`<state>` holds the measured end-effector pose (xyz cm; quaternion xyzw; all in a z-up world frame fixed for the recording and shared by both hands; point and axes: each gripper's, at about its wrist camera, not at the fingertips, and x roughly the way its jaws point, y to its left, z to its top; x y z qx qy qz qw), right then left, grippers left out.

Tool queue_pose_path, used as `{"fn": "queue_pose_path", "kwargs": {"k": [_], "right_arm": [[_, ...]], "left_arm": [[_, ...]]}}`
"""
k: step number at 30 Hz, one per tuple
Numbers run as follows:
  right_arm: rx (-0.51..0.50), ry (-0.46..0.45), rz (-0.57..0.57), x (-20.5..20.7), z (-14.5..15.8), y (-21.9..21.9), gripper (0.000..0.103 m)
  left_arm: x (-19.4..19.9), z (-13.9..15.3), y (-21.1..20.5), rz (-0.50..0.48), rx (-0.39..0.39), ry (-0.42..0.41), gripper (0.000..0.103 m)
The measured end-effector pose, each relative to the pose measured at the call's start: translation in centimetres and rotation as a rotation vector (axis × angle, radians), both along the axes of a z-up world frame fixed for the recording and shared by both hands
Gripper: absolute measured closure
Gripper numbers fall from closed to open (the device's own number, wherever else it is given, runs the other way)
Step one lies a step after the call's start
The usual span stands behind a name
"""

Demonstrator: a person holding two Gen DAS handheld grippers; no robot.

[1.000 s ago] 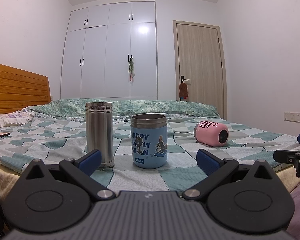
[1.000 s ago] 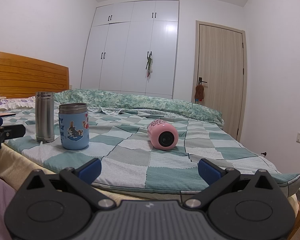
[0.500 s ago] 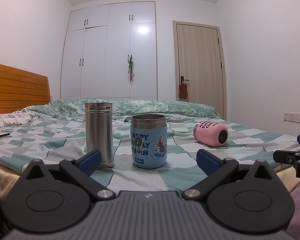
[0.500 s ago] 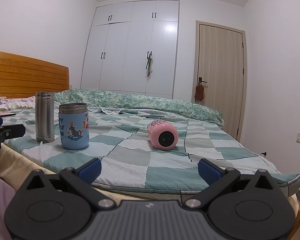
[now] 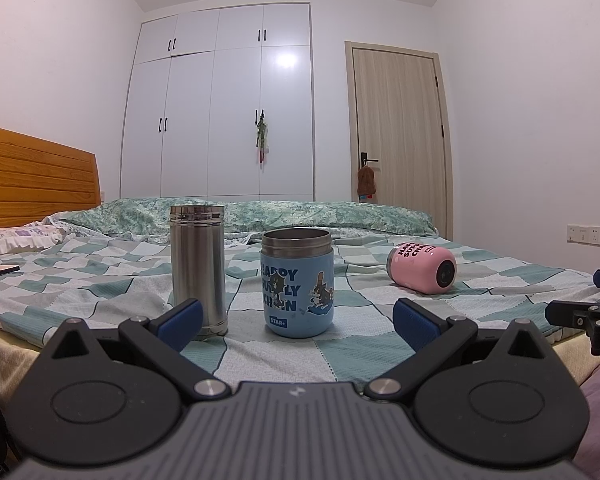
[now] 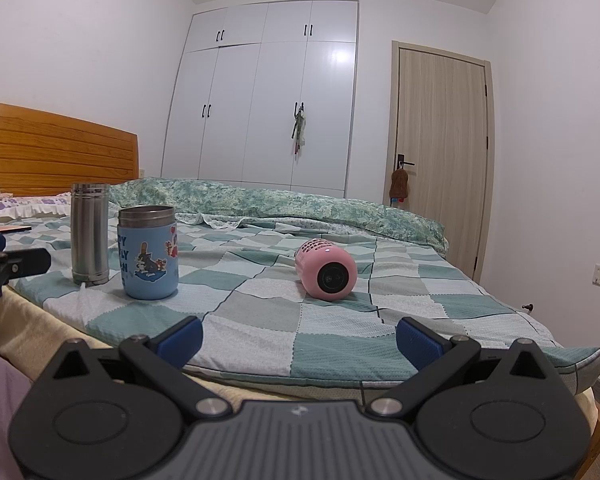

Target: Flip cup upright

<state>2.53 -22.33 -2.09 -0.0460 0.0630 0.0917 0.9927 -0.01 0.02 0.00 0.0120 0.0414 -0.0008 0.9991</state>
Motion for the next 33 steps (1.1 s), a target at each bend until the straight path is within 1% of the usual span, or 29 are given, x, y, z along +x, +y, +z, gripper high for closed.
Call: {"fn": "queue_pose_path", "kwargs": {"k": [26, 33], "right_arm": [[-0.002, 0.003, 0.000, 0.06, -0.06, 0.11, 0.000], [-0.010, 0.024, 0.006, 0.21, 0.15, 0.23, 0.000]], "left_arm": [[0.00, 0.00, 0.00, 0.000, 0.000, -0.001, 0.000], [0.18, 0.13, -0.22, 0.002, 0.013, 0.013, 0.000]]}}
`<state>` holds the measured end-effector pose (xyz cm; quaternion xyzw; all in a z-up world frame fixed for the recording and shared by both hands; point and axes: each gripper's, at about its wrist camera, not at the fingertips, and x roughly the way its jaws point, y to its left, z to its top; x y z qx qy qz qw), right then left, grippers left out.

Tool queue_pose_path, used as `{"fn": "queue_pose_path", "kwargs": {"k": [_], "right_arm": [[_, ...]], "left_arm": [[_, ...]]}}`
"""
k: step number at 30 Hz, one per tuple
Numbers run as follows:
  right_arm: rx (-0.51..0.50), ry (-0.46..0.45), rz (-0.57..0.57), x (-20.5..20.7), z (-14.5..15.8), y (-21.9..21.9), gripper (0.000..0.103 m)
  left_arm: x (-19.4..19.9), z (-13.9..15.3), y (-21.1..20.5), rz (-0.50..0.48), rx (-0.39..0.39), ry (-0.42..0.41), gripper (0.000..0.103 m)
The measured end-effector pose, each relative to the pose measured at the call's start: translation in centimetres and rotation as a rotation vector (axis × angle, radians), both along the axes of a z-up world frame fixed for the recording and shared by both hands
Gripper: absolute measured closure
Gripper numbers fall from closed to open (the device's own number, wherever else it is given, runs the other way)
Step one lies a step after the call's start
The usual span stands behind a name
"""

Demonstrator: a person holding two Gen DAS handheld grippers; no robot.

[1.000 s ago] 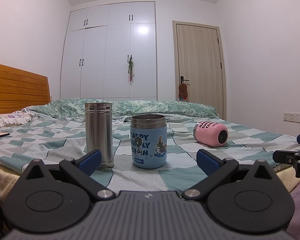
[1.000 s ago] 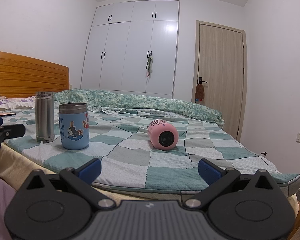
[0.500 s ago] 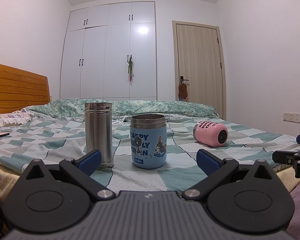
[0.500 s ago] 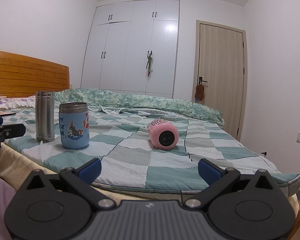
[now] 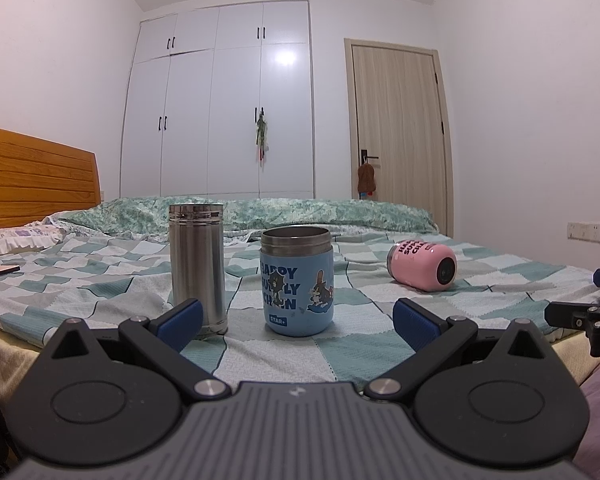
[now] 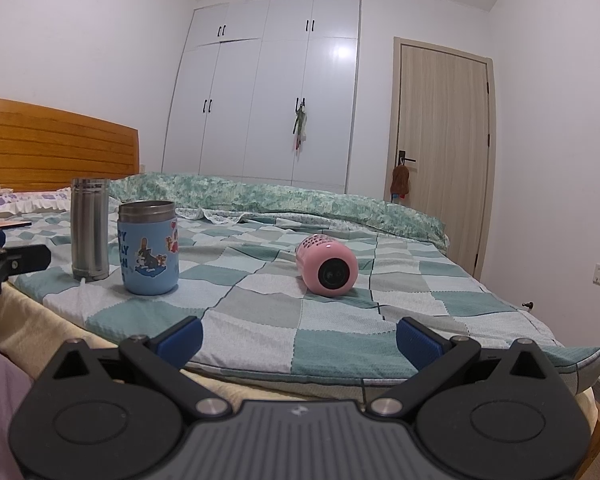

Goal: Flip cup upright
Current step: 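Move the right tool to the pink cup and close its fingers around it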

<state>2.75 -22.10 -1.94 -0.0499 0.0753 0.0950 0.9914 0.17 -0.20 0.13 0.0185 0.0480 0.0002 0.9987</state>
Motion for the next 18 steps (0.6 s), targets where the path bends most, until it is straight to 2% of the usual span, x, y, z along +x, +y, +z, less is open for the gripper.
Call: {"fn": "queue_pose_path", "kwargs": {"k": [4, 7, 10, 18], "right_arm": [[-0.021, 0.036, 0.015, 0.7, 0.2, 0.1, 0.000], [0.007, 0.067, 0.024, 1.9, 0.6, -0.5, 0.000], [0.033, 0.097, 0.029, 3.4, 1.5, -1.0, 0.000], [0.017, 0.119, 0.033, 7.8, 4.7, -2.6, 0.000]], "left_arm": [[0.5, 0.7, -0.7, -0.045, 0.007, 0.006, 0.000], [1.6, 1.1, -1.5, -0.081, 0.005, 0.002, 0.000], [3.1, 1.7, -2.3, -0.102, 0.012, 0.006, 0.000], [7.6, 2.5, -5.4, -0.196, 0.019, 0.022, 0.000]]}}
